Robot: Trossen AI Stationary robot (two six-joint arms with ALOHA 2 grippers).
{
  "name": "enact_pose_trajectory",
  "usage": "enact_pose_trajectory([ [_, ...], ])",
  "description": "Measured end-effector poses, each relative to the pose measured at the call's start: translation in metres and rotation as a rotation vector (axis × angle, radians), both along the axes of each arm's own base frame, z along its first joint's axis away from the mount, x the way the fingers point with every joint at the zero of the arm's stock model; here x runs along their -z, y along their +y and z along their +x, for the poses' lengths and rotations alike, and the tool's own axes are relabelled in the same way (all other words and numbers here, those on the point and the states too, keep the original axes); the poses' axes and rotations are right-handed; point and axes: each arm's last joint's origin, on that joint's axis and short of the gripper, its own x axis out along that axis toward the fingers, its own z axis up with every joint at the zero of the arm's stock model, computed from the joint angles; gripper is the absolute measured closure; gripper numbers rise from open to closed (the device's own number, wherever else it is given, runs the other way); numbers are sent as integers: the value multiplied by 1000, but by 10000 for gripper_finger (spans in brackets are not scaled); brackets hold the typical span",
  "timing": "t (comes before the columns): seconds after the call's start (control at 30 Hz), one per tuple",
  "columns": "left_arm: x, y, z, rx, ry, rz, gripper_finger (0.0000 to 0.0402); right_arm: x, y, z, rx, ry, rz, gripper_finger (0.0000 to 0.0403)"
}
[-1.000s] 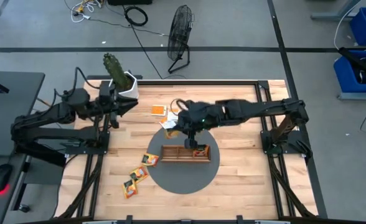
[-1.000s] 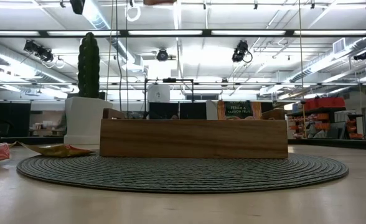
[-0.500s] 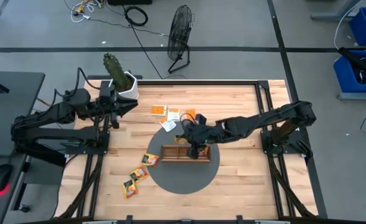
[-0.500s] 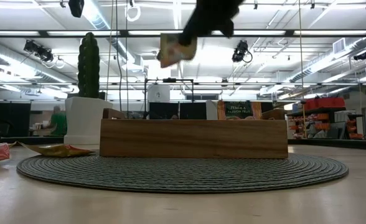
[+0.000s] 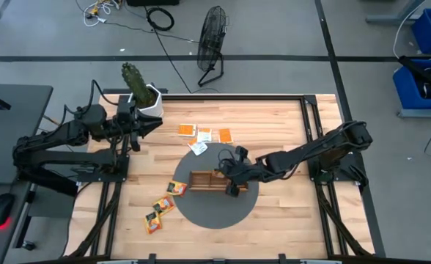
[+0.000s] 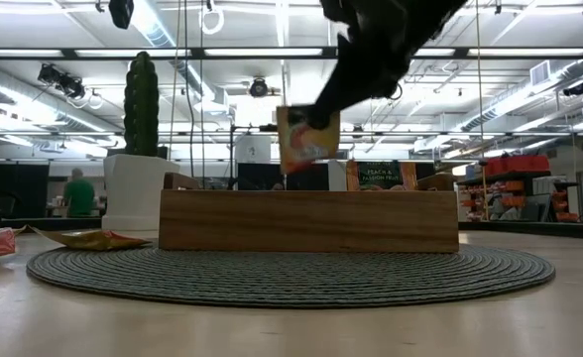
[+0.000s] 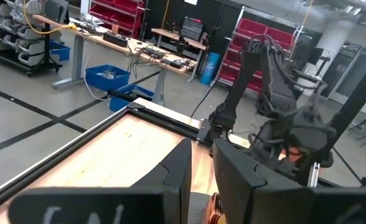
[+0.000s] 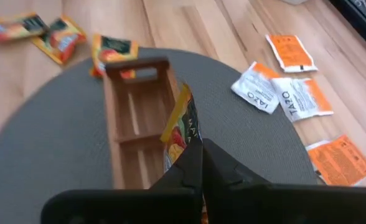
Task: Pick & Place Tea
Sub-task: Put the yellow tea bag into the middle section of the wooden organizer
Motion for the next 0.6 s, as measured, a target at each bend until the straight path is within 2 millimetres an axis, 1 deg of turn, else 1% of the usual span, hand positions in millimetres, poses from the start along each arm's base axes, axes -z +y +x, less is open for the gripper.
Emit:
enact_pose_trajectory([
  [0.17,0,0,0,-1,-3,-17,333,12,1,1,-11,-15,-46,403],
  [0.23,1,0,0,-2,2,-23,333,14,3,6,-17,-50,-33,403],
  [0.3,1,0,0,-2,3,-25,333,20,3,5,-20,-30,-40,403],
  [0.47,1,0,0,-7,8,-40,333,32,5,13,-22,-29,-48,403],
  [0.6,2,0,0,-7,9,-44,333,43,5,14,-24,15,-62,403],
])
